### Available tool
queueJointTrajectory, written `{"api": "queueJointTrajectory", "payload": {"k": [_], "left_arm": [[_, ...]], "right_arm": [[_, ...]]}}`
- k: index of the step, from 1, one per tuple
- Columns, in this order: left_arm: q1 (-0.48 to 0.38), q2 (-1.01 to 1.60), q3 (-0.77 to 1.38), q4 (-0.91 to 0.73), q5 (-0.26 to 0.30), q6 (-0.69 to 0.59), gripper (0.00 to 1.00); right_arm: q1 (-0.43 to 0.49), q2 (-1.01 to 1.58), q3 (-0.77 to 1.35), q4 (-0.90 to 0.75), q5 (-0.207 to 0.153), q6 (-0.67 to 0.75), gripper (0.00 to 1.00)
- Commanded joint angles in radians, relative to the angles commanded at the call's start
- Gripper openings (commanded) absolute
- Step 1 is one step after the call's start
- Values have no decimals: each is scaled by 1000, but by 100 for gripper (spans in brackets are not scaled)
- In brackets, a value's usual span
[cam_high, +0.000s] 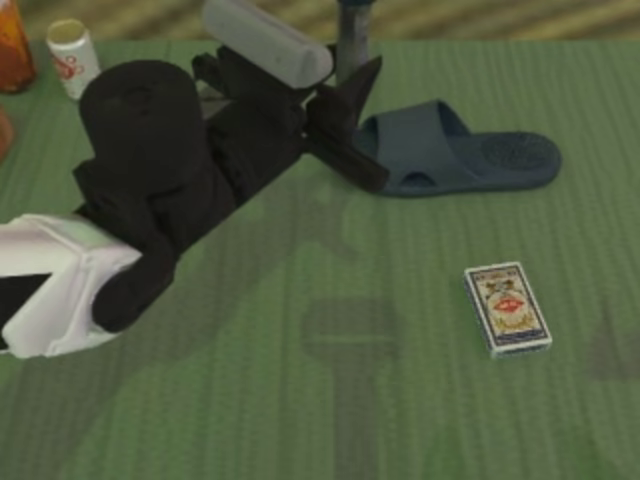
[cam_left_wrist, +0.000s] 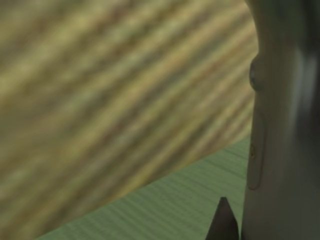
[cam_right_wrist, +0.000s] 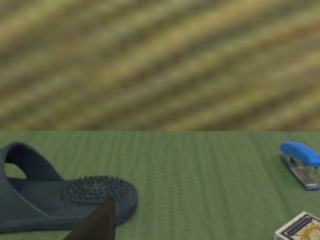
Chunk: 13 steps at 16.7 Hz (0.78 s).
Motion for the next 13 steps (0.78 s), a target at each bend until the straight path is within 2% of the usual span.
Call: {"api": "queueJointTrajectory", "payload": {"k": [3,5,8,13], "left_arm": [[0,0,0,0,0,0,0],[0,0,0,0,0,0,0],[0,0,0,0,0,0,0],[0,0,0,0,0,0,0]], "right_arm": [[10,13,9,8,-2,0,100],[47,67,43,39,-9,0,100],[142,229,134,123,-24,3,100],[345,637,344,317,-56,16,100]]}}
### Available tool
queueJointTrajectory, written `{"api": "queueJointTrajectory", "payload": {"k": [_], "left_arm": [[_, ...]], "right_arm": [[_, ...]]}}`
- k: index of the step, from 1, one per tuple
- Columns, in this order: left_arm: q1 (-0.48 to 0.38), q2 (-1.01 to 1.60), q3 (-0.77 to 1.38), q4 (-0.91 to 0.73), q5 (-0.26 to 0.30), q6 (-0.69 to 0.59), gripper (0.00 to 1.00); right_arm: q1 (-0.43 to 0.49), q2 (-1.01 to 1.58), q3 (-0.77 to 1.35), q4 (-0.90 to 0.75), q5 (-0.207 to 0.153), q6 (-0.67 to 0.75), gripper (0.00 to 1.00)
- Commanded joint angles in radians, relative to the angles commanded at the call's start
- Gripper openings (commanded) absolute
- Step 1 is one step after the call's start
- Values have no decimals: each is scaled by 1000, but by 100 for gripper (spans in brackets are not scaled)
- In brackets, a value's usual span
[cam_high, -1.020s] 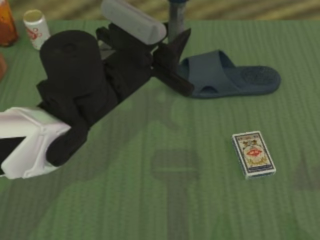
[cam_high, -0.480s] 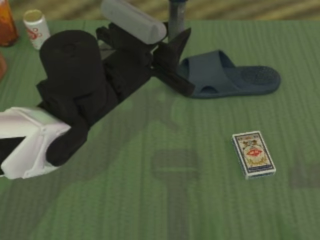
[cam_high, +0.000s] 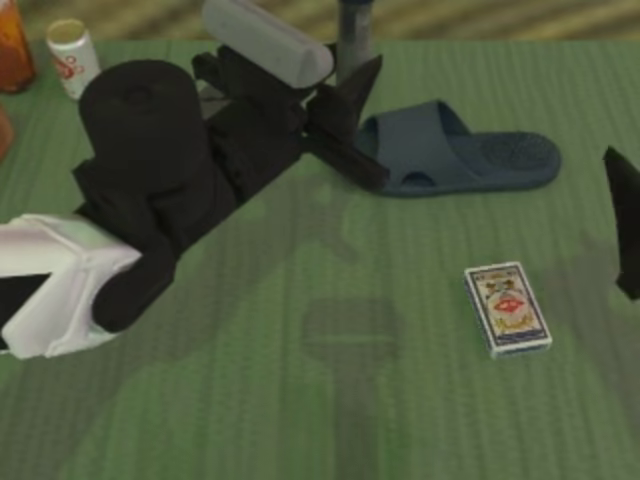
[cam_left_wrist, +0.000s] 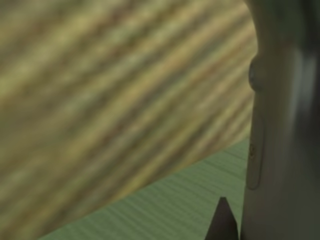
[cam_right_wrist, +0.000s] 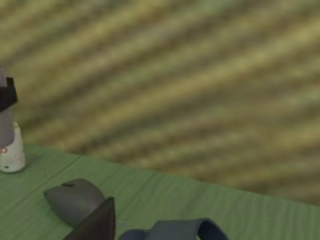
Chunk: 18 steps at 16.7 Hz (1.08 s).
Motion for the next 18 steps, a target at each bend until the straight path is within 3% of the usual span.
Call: {"api": "queueJointTrajectory", "payload": {"k": [8,18], "left_arm": [[0,0,0,0,0,0,0],[0,0,0,0,0,0,0]], "right_arm": [[265,519,270,250,-42,16,100],[299,613,333,283,-44,18,100]]}}
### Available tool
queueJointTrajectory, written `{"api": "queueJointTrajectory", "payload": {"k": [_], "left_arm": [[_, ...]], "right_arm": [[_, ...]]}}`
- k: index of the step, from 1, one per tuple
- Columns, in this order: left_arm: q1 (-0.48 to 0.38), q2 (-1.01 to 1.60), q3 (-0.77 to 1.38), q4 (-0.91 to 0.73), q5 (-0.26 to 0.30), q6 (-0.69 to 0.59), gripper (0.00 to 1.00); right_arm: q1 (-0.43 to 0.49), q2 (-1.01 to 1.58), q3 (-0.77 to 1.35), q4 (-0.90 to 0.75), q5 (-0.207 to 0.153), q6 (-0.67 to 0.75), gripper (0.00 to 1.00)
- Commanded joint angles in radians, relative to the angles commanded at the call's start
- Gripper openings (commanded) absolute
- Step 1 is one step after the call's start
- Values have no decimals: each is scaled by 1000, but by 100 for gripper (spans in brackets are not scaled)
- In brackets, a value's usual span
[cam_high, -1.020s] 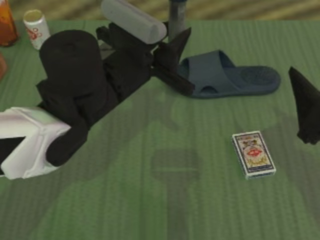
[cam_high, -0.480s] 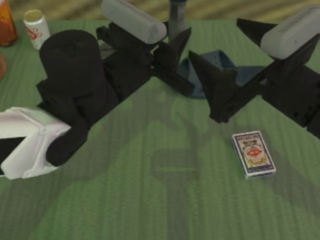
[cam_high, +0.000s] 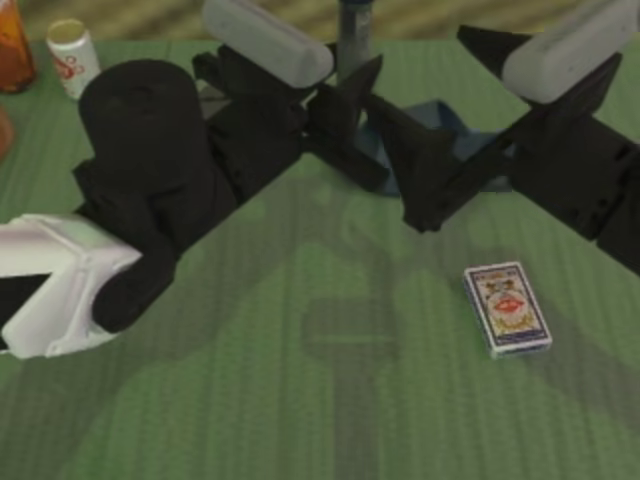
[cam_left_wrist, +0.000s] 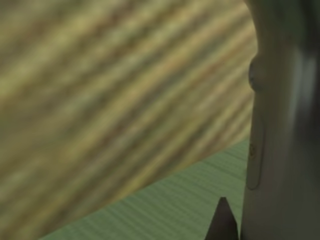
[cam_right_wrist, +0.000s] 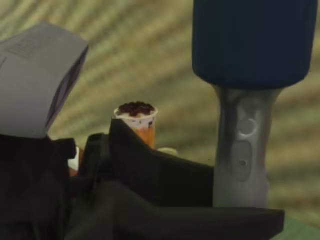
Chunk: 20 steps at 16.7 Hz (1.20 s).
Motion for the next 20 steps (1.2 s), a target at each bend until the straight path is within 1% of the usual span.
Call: {"api": "queueJointTrajectory", "payload": {"k": [7,9,13,20], "left_arm": [[0,0,0,0,0,0,0],[0,0,0,0,0,0,0],[0,0,0,0,0,0,0],[0,0,0,0,0,0,0]], "right_arm": [[23,319,263,46,27,0,100],[26,363,305,52,31,0,100],[27,368,311,53,32,0,100],[27,368,311,53,32,0,47]]}}
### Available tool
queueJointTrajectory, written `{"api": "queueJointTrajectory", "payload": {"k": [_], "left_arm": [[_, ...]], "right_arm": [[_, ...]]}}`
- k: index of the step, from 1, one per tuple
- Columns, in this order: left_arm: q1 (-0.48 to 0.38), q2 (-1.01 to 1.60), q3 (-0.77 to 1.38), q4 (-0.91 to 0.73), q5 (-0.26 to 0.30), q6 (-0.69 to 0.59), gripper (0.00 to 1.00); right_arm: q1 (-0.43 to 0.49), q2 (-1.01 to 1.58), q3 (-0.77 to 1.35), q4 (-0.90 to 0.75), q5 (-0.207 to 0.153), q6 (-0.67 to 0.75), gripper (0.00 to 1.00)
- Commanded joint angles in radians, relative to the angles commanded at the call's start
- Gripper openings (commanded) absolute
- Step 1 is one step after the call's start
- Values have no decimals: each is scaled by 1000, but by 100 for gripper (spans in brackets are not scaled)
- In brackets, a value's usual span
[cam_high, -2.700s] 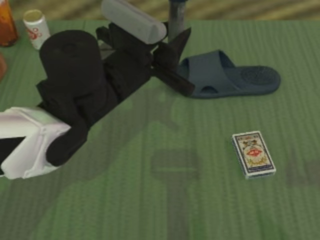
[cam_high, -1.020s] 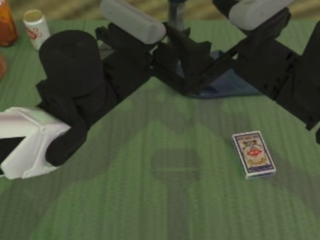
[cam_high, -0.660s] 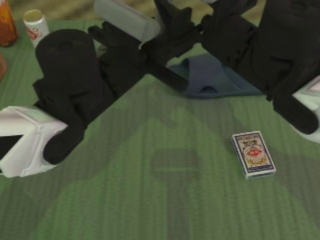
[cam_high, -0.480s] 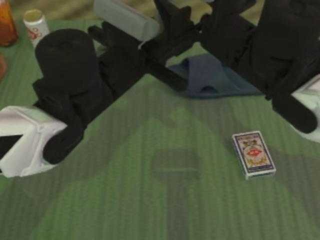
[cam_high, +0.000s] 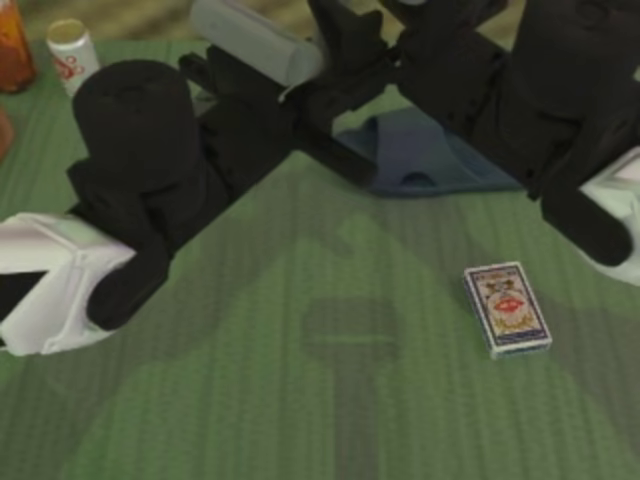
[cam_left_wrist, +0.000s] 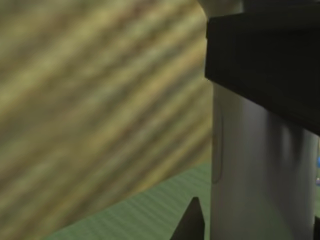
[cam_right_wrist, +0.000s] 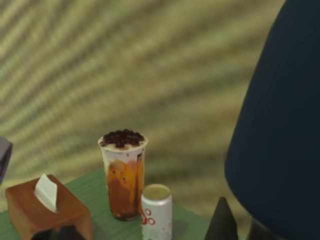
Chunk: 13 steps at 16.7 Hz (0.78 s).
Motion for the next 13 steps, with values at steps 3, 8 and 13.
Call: {"api": "queueJointTrajectory", "payload": {"k": [3,8,13], "left_arm": [[0,0,0,0,0,0,0],[0,0,0,0,0,0,0],[0,0,0,0,0,0,0]], "right_arm": [[0,0,0,0,0,0,25],[0,0,0,0,0,0,0],[0,0,0,0,0,0,0]]}}
